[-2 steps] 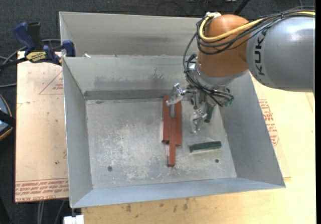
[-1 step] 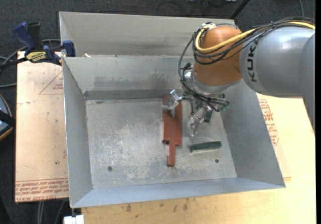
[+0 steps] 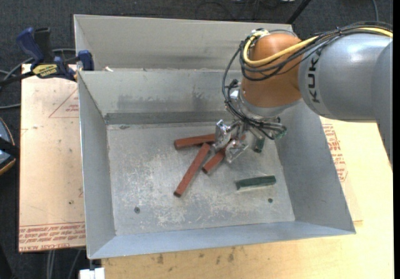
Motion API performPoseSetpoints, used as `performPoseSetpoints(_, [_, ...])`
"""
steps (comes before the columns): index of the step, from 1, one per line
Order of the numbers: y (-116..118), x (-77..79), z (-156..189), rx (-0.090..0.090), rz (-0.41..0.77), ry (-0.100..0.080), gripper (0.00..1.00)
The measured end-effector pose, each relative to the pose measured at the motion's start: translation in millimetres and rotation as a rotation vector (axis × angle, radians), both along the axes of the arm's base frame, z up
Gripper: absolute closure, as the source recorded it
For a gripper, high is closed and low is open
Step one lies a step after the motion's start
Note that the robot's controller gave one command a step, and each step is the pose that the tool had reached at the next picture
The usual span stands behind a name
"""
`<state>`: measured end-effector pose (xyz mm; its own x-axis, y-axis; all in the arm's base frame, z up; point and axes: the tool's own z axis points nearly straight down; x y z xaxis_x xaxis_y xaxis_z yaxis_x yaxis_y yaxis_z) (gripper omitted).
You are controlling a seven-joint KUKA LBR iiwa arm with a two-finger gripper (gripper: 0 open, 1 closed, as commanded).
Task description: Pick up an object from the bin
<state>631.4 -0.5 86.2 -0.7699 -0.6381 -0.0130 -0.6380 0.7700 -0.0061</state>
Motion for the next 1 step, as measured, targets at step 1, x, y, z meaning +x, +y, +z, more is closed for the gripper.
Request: performPoseSetpoints(1, [0.0, 0.0, 0.0, 0.0, 0.0, 0.0, 1.0])
